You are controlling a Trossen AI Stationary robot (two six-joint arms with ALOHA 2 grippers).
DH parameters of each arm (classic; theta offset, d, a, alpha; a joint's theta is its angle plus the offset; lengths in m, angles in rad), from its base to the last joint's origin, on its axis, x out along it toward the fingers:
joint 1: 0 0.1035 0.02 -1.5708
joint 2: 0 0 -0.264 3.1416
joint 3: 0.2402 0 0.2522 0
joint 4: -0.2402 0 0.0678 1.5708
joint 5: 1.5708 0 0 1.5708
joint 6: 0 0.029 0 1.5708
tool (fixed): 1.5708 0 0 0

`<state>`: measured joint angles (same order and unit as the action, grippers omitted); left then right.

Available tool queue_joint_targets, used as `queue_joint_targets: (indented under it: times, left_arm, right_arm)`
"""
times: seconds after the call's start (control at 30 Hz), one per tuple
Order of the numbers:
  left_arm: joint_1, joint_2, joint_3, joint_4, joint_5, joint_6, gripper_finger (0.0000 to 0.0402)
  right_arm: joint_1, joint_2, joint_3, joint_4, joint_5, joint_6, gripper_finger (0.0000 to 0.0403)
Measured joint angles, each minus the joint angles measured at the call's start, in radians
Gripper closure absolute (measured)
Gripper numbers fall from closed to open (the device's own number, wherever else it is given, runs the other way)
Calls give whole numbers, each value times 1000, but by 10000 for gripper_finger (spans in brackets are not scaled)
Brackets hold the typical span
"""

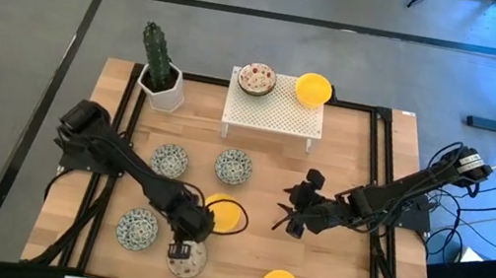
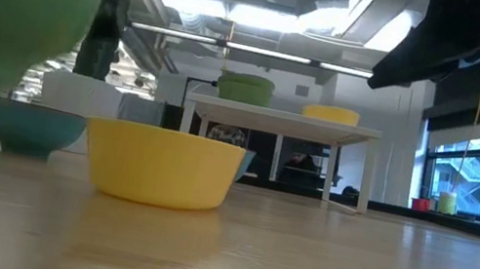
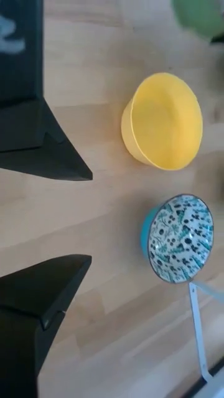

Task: Pick & Place Mini bowls
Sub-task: Stack the red white bowl on top of the red white bowl on the shelf

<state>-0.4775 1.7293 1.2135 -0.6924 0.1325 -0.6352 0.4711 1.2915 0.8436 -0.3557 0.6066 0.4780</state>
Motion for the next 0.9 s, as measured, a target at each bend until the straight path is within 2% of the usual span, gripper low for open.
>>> queue_joint_targets:
  times: [0.1, 0.17, 0.27, 0.47, 0.53, 0.63, 0.8, 0.9]
  left_arm:
    - [32, -67, 43, -21, -14, 70, 394]
    - [65, -126, 85, -50, -94, 104, 393]
    - [133, -223, 147, -101, -290, 126, 389]
    - [309, -391, 236, -118, -751, 121, 390]
    - [403, -424, 254, -85, -833, 115, 390]
    - [582, -442, 258, 23, -788, 165, 390]
    - [884, -359, 257, 165, -484, 181, 390]
    - [1010, -278, 257, 202, -352, 152, 390]
  right_arm:
    - [-13, 0, 0, -1, 3, -13, 199]
    - [-23, 0, 0, 0, 3, -17, 199]
    - [-30, 0, 0, 0, 3, -11, 199]
    - [-22, 0, 0, 0, 2, -6, 199]
    - [-22, 0, 0, 9, 2, -12, 199]
    - [-22, 0, 0, 25, 2, -17, 199]
    - [-22, 0, 0, 30, -2, -33, 199]
    - [-22, 0, 0, 25, -6, -41, 199]
